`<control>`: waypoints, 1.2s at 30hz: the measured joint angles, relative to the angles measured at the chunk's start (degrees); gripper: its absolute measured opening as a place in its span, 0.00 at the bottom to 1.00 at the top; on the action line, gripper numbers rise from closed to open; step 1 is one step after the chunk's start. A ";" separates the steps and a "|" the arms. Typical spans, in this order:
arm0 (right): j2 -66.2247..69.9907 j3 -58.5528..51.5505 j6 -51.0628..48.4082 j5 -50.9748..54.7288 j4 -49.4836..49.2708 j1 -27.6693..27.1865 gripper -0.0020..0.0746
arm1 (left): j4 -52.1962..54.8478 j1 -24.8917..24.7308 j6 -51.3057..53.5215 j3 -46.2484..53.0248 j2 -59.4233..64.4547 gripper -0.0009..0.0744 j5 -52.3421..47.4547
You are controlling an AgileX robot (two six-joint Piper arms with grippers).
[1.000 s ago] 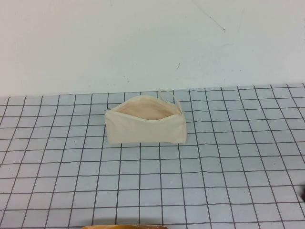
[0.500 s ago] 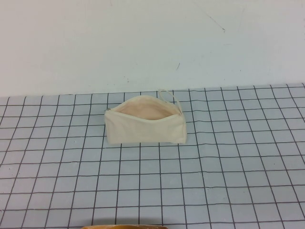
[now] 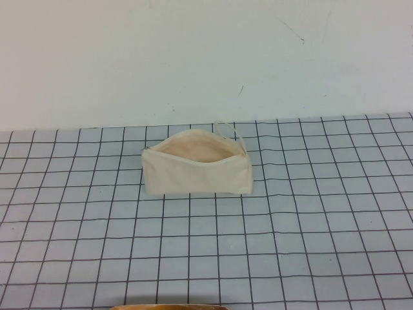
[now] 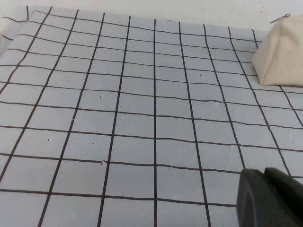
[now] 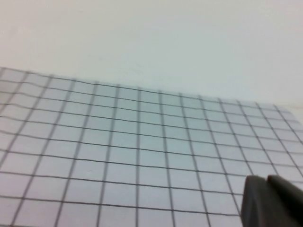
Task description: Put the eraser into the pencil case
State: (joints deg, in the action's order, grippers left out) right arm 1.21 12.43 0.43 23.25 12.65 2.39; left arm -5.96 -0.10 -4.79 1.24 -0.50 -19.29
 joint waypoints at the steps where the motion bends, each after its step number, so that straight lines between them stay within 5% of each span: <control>1: -0.52 -0.48 0.00 -0.16 -0.40 -1.40 0.02 | 0.00 0.00 0.00 0.00 0.00 0.01 0.00; 15: -1.74 -13.34 0.00 -1.30 -4.55 -3.27 0.02 | 0.00 0.00 0.00 0.00 0.00 0.01 0.00; 36: -1.74 -13.53 -0.43 -2.02 -5.08 -3.47 0.02 | 0.00 0.00 0.00 0.00 0.00 0.01 0.00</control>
State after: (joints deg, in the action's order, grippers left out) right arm -0.54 -1.10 0.00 21.23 7.58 -1.07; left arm -5.96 -0.10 -4.79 1.24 -0.50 -19.29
